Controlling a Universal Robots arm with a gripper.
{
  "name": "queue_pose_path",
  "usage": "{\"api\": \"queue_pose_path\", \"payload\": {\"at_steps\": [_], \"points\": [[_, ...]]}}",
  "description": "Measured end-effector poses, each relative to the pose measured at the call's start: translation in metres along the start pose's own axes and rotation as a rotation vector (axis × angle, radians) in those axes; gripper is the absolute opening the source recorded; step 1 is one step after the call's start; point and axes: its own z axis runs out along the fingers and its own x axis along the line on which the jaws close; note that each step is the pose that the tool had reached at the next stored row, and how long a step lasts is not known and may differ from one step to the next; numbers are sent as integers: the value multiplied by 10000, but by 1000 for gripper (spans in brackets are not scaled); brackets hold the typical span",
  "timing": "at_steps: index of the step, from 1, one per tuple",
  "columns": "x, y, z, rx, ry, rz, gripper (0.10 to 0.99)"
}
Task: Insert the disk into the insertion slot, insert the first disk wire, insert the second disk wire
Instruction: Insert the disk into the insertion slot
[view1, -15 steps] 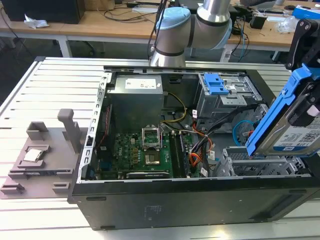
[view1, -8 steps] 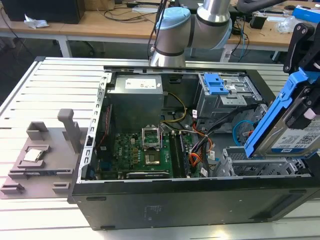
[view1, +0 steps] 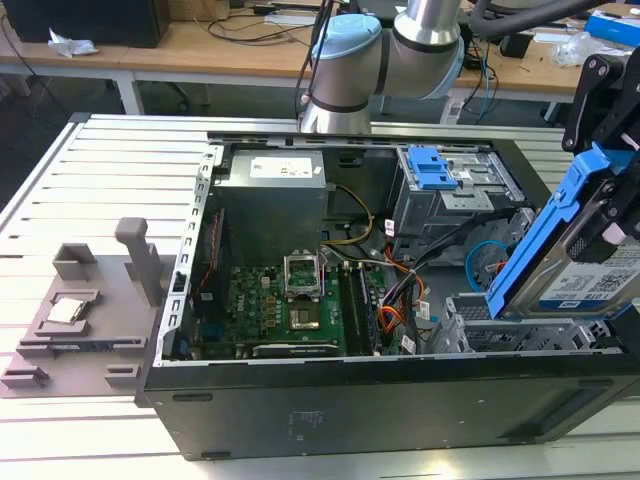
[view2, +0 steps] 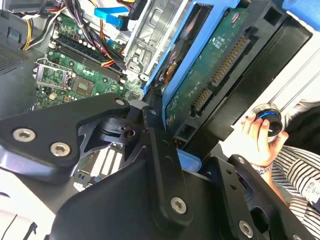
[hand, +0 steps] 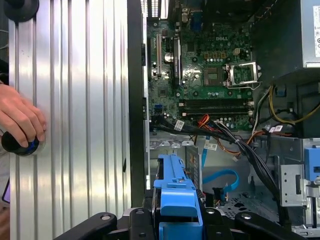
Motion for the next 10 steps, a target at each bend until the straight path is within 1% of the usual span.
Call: {"api": "queue_pose_path", "payload": {"at_steps": [10], "points": [[0, 1, 47, 0, 0, 0, 369]]}}
